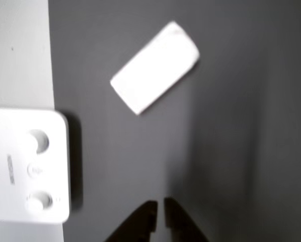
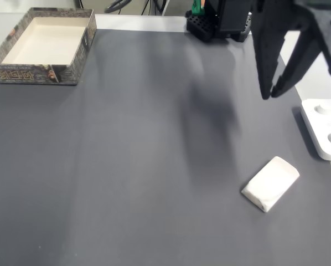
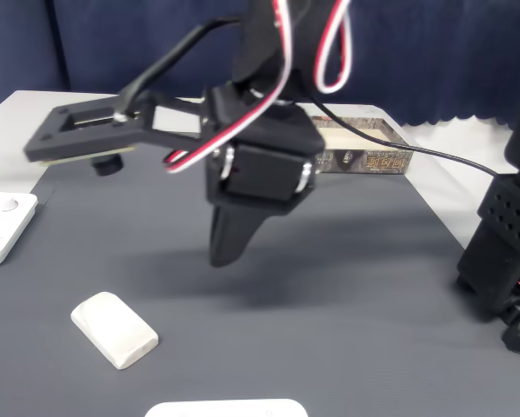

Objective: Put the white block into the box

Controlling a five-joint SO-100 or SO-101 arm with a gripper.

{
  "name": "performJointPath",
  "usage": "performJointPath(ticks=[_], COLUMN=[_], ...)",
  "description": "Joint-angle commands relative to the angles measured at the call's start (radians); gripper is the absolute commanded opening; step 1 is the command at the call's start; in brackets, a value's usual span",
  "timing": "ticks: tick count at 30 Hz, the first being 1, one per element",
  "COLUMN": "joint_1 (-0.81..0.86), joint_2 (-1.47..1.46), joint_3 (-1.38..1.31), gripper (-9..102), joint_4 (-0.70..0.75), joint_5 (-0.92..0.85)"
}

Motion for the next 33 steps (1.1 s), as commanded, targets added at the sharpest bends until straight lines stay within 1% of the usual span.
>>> performJointPath(ticks=[1,6,17,19,22,24,33], joint_1=[-0.015,-0.011,-0.014,-0.014,-0.017,-0.017,-0.029], joint_2=[-0.035,-0.13,-0.341,-0.37,-0.422,-0.454,-0.578], joint_3=[-0.133,-0.238,-0.486,-0.518,-0.604,-0.655,-0.799], gripper=[-2,-2,-2,-2,-2,-2,-2], joint_4=[0.005,0.017,0.051,0.058,0.14,0.173,0.173], joint_5=[-0.008,0.048,0.041,0.02,-0.067,-0.08,-0.075])
